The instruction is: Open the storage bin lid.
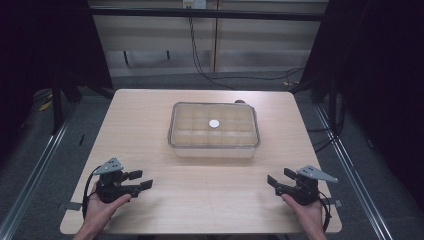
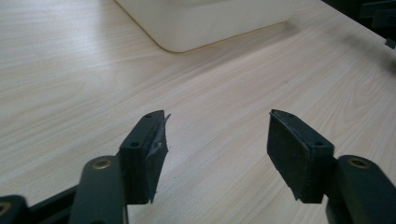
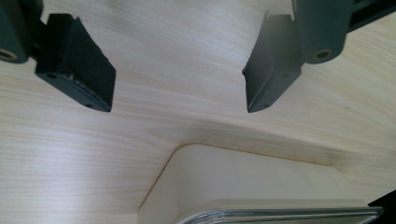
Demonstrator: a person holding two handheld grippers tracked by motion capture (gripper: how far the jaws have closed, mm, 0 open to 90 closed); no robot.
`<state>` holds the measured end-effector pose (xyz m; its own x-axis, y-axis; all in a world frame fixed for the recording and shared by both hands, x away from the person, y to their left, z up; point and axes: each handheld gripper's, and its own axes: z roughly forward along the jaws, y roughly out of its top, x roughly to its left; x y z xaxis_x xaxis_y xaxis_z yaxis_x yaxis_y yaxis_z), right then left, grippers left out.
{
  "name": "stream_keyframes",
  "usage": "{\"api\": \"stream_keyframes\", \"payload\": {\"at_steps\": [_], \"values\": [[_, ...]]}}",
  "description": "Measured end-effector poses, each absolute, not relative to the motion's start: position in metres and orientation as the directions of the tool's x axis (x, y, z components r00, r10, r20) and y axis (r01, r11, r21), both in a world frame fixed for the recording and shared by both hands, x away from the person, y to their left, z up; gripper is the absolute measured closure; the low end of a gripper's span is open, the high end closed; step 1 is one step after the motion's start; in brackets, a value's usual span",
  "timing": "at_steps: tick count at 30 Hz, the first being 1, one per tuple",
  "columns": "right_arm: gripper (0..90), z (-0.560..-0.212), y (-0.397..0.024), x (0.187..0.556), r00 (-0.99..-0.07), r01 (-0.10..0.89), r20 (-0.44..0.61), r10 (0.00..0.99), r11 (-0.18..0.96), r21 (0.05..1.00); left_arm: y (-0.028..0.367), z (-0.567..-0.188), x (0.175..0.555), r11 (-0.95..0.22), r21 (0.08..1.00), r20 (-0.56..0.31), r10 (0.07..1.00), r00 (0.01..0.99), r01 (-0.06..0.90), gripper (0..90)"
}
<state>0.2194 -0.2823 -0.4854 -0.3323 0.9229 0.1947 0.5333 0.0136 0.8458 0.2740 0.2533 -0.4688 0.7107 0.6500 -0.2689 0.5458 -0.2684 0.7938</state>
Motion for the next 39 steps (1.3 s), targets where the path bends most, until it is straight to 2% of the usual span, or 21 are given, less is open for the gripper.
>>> {"api": "stream_keyframes", "payload": {"at_steps": [2,4,7,14,20,23,27,31,38,39], "values": [[24.4,-0.486,-0.282,0.221,-0.351,0.532,0.179,0.919,0.038,0.846,0.254,-0.469,0.275,-0.269,0.791,-0.285,0.632,0.720,0.550,33.3],[24.5,-0.486,-0.282,0.221,-0.350,0.533,0.177,0.920,0.040,0.845,0.255,-0.470,0.276,-0.262,0.788,-0.293,0.637,0.714,0.557,32.5],[25.5,-0.482,-0.281,0.221,-0.396,0.553,0.192,0.898,0.066,0.831,0.256,-0.470,0.278,-0.236,0.787,-0.317,0.638,0.702,0.570,31.4],[25.0,-0.475,-0.282,0.221,-0.423,0.554,0.253,0.870,0.027,0.832,0.253,-0.472,0.281,-0.244,0.779,-0.329,0.625,0.708,0.578,30.6],[31.3,-0.474,-0.278,0.222,-0.455,0.556,0.249,0.855,0.055,0.829,0.250,-0.471,0.283,-0.247,0.782,-0.321,0.628,0.709,0.573,30.8],[34.9,-0.473,-0.276,0.225,-0.444,0.551,0.278,0.852,0.015,0.834,0.248,-0.469,0.284,-0.232,0.787,-0.323,0.635,0.702,0.571,30.9],[35.0,-0.470,-0.274,0.230,-0.454,0.546,0.282,0.845,0.013,0.838,0.245,-0.468,0.284,-0.219,0.782,-0.339,0.636,0.693,0.584,31.8],[34.4,-0.468,-0.271,0.234,-0.481,0.563,0.242,0.843,0.085,0.822,0.240,-0.463,0.287,-0.229,0.792,-0.322,0.631,0.706,0.566,32.5],[34.0,-0.458,-0.277,0.244,-0.489,0.580,0.272,0.829,0.077,0.811,0.237,-0.454,0.300,-0.248,0.806,-0.282,0.638,0.717,0.537,32.3],[30.0,-0.452,-0.277,0.249,-0.494,0.574,0.244,0.835,0.102,0.813,0.235,-0.451,0.301,-0.259,0.812,-0.259,0.643,0.721,0.523,31.6]]}}
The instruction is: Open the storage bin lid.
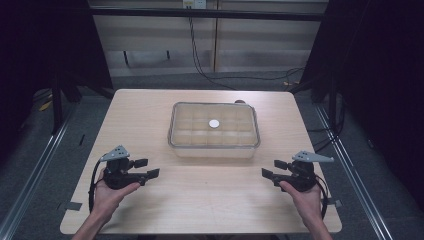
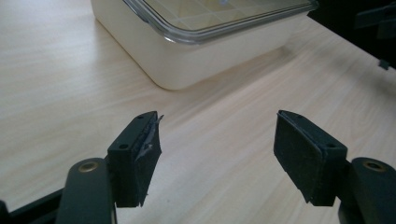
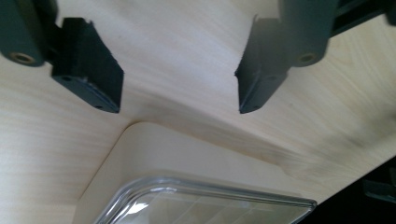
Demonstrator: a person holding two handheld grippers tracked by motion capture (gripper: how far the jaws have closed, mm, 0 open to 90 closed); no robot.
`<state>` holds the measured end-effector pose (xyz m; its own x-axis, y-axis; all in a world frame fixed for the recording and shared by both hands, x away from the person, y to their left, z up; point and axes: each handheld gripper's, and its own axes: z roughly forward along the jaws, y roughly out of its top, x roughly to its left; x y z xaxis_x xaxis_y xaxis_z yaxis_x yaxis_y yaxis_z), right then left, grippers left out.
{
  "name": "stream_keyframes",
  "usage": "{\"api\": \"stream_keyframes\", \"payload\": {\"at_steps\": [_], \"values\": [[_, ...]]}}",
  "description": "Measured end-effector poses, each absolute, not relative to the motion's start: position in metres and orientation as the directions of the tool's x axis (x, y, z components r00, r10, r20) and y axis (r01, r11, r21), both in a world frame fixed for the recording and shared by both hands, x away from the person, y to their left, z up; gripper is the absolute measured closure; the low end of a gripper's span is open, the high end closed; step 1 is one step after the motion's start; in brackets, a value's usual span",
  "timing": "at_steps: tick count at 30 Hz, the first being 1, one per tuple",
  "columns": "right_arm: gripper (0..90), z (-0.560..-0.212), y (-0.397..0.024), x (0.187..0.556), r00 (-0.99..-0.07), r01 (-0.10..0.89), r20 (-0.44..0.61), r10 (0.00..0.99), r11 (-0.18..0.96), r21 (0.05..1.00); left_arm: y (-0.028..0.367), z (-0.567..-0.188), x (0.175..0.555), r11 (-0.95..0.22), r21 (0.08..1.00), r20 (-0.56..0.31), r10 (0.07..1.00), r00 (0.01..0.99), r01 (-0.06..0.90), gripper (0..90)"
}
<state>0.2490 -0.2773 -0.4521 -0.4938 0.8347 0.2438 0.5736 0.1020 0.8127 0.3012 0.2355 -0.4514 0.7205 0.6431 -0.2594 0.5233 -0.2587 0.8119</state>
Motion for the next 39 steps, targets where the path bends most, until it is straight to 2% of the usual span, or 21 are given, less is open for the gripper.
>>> {"api": "stream_keyframes", "payload": {"at_steps": [12,14,17,26,29,32,39], "values": [[30.3,-0.432,-0.281,0.285,-0.492,0.555,0.228,0.840,0.101,0.826,0.233,-0.440,0.333,-0.204,0.823,-0.289,0.654,0.700,0.530,27.6],[30.1,-0.434,-0.281,0.290,-0.480,0.561,0.249,0.841,0.076,0.824,0.230,-0.440,0.334,-0.223,0.824,-0.278,0.643,0.714,0.521,29.8],[29.4,-0.438,-0.279,0.297,-0.475,0.567,0.272,0.837,0.055,0.822,0.229,-0.440,0.337,-0.234,0.819,-0.273,0.645,0.714,0.524,28.5],[25.9,-0.441,-0.267,0.317,-0.484,0.588,0.283,0.828,0.068,0.806,0.230,-0.440,0.354,-0.239,0.812,-0.267,0.659,0.703,0.533,27.3],[25.3,-0.438,-0.267,0.325,-0.479,0.591,0.297,0.826,0.053,0.805,0.230,-0.441,0.359,-0.206,0.827,-0.262,0.681,0.684,0.523,28.3],[19.7,-0.437,-0.266,0.331,-0.472,0.589,0.284,0.835,0.058,0.806,0.229,-0.445,0.366,-0.198,0.818,-0.279,0.684,0.674,0.540,27.5],[19.4,-0.429,-0.267,0.334,-0.486,0.579,0.292,0.824,0.053,0.813,0.223,-0.436,0.378,-0.220,0.811,-0.260,0.695,0.670,0.543,24.6]]}}
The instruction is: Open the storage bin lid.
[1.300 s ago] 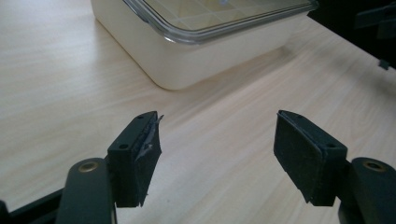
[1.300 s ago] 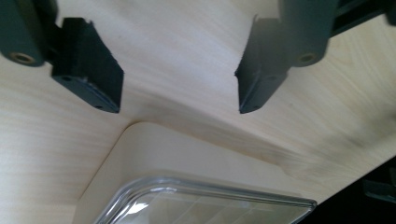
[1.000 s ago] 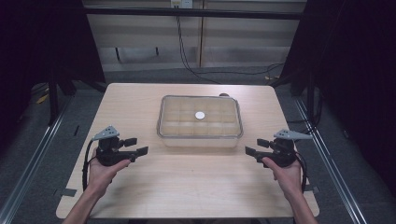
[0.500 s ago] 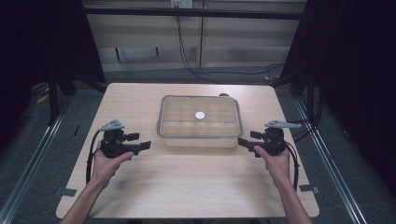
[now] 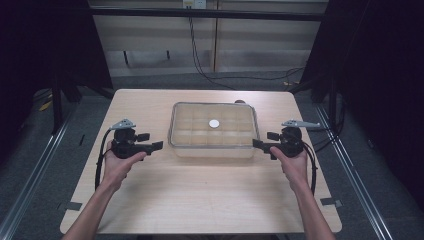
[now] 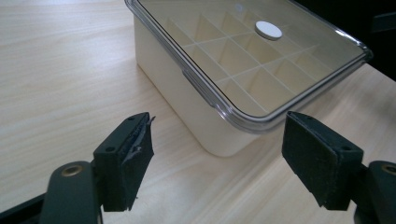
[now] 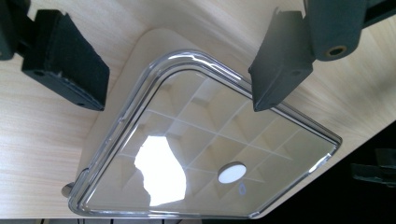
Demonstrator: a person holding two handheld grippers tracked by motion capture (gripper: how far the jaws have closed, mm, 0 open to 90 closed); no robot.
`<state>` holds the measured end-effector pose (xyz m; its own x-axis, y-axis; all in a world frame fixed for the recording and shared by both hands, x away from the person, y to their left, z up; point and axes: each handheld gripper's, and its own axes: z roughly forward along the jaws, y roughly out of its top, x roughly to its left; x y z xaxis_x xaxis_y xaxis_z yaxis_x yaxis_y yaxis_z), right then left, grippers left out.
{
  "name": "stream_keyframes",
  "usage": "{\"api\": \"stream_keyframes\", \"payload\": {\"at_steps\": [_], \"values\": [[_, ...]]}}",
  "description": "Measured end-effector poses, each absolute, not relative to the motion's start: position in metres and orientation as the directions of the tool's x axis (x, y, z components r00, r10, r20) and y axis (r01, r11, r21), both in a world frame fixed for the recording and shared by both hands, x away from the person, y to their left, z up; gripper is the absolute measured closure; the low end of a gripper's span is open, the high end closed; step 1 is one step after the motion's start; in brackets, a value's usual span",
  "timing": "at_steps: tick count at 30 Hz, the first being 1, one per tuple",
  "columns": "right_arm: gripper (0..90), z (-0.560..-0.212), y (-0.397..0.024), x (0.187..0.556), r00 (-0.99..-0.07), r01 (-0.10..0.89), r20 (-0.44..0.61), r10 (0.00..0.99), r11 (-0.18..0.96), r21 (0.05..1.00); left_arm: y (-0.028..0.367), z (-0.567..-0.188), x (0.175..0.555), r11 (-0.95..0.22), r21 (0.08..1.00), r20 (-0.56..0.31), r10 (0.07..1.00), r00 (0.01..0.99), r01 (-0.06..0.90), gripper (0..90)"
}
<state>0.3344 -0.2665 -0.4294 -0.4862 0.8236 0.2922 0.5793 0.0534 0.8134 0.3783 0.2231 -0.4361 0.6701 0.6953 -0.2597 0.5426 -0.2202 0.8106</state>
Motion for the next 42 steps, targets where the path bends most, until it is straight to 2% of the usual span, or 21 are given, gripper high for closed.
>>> {"api": "stream_keyframes", "payload": {"at_steps": [3,16,32,42], "values": [[23.2,-0.427,-0.267,0.335,-0.498,0.576,0.282,0.820,0.070,0.815,0.221,-0.434,0.383,-0.209,0.814,-0.270,0.690,0.671,0.542,25.1],[21.4,-0.435,-0.260,0.357,-0.503,0.617,0.281,0.817,0.111,0.779,0.207,-0.438,0.403,-0.241,0.792,-0.270,0.685,0.677,0.560,23.1],[22.2,-0.439,-0.257,0.380,-0.481,0.643,0.292,0.827,0.106,0.758,0.173,-0.448,0.420,-0.286,0.761,-0.269,0.678,0.684,0.583,20.3],[20.4,-0.447,-0.254,0.391,-0.474,0.663,0.310,0.824,0.102,0.741,0.164,-0.451,0.431,-0.298,0.757,-0.261,0.678,0.687,0.582,24.3]]}}
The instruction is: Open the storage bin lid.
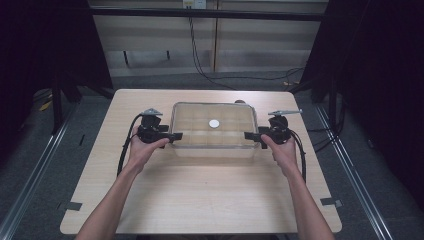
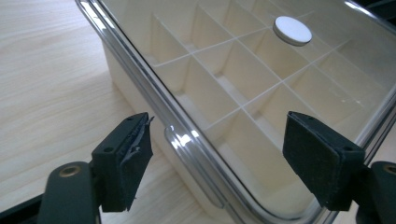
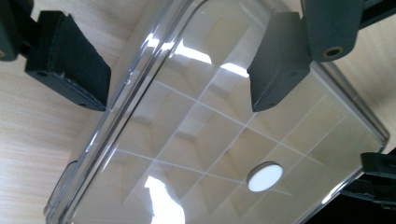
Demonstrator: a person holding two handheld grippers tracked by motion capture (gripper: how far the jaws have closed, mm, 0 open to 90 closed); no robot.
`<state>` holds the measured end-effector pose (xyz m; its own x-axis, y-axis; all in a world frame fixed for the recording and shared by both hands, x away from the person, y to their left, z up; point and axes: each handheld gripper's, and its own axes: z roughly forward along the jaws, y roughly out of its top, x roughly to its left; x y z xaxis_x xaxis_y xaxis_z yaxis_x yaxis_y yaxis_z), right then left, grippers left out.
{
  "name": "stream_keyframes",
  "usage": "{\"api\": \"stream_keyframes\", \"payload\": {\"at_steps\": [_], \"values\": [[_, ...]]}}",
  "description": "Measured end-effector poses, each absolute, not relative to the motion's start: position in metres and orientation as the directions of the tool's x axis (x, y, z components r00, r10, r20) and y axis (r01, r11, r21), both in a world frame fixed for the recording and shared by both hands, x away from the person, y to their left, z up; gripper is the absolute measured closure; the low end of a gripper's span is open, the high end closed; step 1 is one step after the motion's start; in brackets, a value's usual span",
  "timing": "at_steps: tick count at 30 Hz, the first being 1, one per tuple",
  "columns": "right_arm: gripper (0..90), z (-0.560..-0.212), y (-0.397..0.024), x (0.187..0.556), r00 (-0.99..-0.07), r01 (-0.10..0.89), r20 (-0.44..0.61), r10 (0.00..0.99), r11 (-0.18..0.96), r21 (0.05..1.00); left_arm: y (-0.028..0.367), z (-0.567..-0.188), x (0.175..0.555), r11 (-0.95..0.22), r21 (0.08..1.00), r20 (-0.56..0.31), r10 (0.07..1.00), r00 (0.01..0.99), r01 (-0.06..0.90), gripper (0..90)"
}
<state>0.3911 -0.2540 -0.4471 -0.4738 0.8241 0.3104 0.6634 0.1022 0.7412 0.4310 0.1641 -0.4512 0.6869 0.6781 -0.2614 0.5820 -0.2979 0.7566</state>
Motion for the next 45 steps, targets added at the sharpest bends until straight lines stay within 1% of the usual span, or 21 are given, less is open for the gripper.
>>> {"api": "stream_keyframes", "payload": {"at_steps": [3,8,11,13,14,17,20,28,31,33,36,38,40,42,45], "values": [[18.8,-0.450,-0.253,0.393,-0.468,0.672,0.316,0.825,0.100,0.734,0.163,-0.451,0.431,-0.303,0.759,-0.254,0.677,0.690,0.577,24.4],[19.0,-0.452,-0.253,0.397,-0.465,0.688,0.329,0.822,0.101,0.719,0.167,-0.451,0.434,-0.306,0.761,-0.257,0.667,0.699,0.572,30.1],[18.8,-0.452,-0.250,0.401,-0.454,0.695,0.323,0.830,0.103,0.712,0.166,-0.454,0.439,-0.299,0.740,-0.306,0.647,0.698,0.602,26.7],[18.8,-0.453,-0.248,0.403,-0.444,0.694,0.315,0.839,0.100,0.713,0.164,-0.455,0.440,-0.298,0.735,-0.320,0.639,0.699,0.609,23.6],[18.5,-0.453,-0.247,0.404,-0.441,0.689,0.307,0.844,0.099,0.718,0.162,-0.455,0.441,-0.297,0.730,-0.331,0.634,0.699,0.616,23.5],[18.6,-0.453,-0.247,0.404,-0.437,0.689,0.307,0.845,0.096,0.719,0.161,-0.454,0.442,-0.309,0.723,-0.329,0.632,0.701,0.618,21.9],[19.2,-0.455,-0.249,0.406,-0.439,0.687,0.319,0.840,0.084,0.722,0.159,-0.456,0.442,-0.296,0.723,-0.337,0.637,0.693,0.624,21.8],[19.4,-0.457,-0.248,0.409,-0.437,0.672,0.308,0.845,0.079,0.736,0.158,-0.456,0.442,-0.291,0.721,-0.339,0.644,0.686,0.629,22.2],[22.4,-0.456,-0.249,0.412,-0.419,0.684,0.320,0.850,0.064,0.726,0.159,-0.456,0.442,-0.281,0.720,-0.350,0.643,0.681,0.635,22.8],[26.1,-0.455,-0.249,0.412,-0.394,0.696,0.331,0.857,0.043,0.717,0.158,-0.457,0.441,-0.277,0.722,-0.352,0.642,0.681,0.635,22.6],[29.4,-0.456,-0.252,0.412,-0.387,0.695,0.349,0.853,0.022,0.718,0.159,-0.458,0.440,-0.275,0.719,-0.365,0.632,0.684,0.638,22.5],[28.4,-0.457,-0.254,0.411,-0.395,0.693,0.358,0.846,0.019,0.720,0.158,-0.458,0.439,-0.272,0.718,-0.367,0.634,0.681,0.640,21.2],[23.0,-0.458,-0.252,0.411,-0.397,0.701,0.366,0.841,0.020,0.713,0.157,-0.457,0.440,-0.278,0.713,-0.362,0.640,0.678,0.643,21.1],[21.0,-0.458,-0.248,0.411,-0.390,0.703,0.359,0.848,0.022,0.711,0.156,-0.457,0.439,-0.279,0.712,-0.362,0.641,0.677,0.645,20.9],[23.6,-0.457,-0.247,0.409,-0.388,0.693,0.339,0.857,0.030,0.720,0.161,-0.461,0.439,-0.281,0.738,-0.356,0.611,0.707,0.614,20.5]]}}
